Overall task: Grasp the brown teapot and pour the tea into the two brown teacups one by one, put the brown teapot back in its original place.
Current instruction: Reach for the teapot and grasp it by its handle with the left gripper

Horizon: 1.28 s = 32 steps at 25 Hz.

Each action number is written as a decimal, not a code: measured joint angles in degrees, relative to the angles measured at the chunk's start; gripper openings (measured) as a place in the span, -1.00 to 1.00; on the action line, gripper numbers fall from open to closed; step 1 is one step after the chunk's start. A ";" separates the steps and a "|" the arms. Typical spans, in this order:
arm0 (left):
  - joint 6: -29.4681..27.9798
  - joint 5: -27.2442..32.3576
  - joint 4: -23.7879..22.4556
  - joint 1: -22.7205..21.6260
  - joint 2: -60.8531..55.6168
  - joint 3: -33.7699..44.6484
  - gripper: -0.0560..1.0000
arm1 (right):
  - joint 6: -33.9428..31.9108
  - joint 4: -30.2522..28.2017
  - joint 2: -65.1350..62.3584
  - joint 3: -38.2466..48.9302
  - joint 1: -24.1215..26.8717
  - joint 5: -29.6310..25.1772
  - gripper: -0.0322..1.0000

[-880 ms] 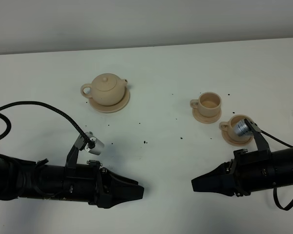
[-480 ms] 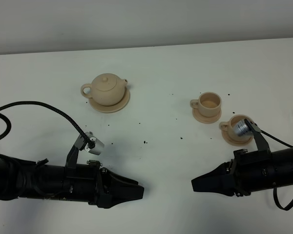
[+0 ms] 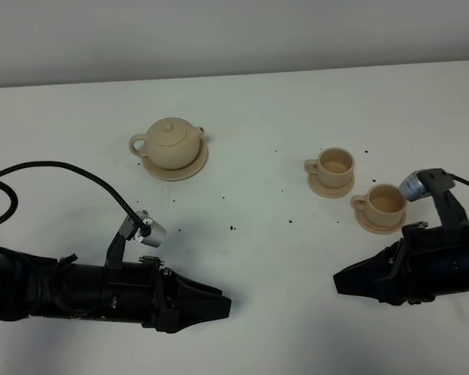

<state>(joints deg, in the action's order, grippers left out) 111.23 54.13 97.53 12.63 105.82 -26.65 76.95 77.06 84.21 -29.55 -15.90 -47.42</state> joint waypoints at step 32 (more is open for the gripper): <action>-30.56 -4.80 -20.00 0.00 -11.53 -21.76 -0.14 | -67.23 -63.24 -62.71 0.53 0.00 -11.66 -0.47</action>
<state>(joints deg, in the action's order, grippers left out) 80.67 49.34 77.52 12.63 94.29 -48.42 9.73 13.82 21.50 -29.02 -15.90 -59.07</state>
